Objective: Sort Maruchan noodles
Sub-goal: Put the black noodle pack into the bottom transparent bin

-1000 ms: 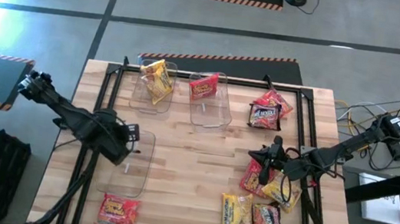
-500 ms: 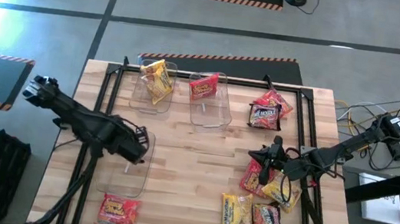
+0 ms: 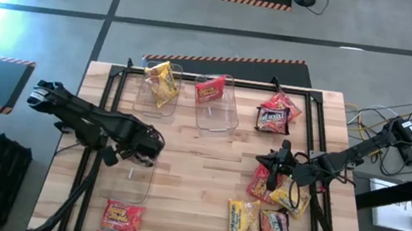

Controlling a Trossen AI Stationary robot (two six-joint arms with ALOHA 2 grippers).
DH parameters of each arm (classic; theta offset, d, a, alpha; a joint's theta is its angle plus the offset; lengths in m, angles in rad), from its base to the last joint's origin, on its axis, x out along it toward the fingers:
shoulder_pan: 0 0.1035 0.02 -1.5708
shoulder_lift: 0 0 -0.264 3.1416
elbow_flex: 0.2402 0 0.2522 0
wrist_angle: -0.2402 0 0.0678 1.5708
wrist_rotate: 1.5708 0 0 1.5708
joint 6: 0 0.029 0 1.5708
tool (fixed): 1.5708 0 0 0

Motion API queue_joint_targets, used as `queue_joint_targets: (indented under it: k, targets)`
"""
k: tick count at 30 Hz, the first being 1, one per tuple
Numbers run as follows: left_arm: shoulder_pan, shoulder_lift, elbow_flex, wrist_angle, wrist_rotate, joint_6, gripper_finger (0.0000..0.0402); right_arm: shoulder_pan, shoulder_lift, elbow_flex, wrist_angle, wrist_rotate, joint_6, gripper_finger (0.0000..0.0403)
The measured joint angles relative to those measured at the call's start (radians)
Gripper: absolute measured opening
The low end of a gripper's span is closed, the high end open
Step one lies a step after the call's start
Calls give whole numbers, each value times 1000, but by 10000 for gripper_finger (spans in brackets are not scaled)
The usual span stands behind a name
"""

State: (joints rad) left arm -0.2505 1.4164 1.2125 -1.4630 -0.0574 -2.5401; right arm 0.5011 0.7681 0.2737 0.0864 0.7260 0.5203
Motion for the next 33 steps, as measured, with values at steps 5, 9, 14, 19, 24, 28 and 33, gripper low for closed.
queue_joint_targets:
  k: [5, 9, 14, 19, 24, 28, 33]
  targets:
    - [31, 4, -19, 3, 16, -105, 101, 0, 0, 0, 0, 0, 0, 9]
    - [37, 4, -44, 33, -6, -131, 101, 0, 0, 0, 0, 0, 0, 9]
    - [36, 1, -50, 80, -175, -89, 101, 0, 0, 0, 0, 0, 0, 9]
    - [35, -10, -50, 79, -213, -93, 101, 0, 0, 0, 0, 0, 0, 9]
    - [29, -16, -50, 83, -212, -89, 101, 0, 0, 0, 0, 0, 0, 9]
    - [32, -17, -50, 83, -157, -128, 101, 0, 0, 0, 0, 0, 0, 9]
    - [33, -16, -55, 72, -115, -166, 101, 0, 0, 0, 0, 0, 0, 9]
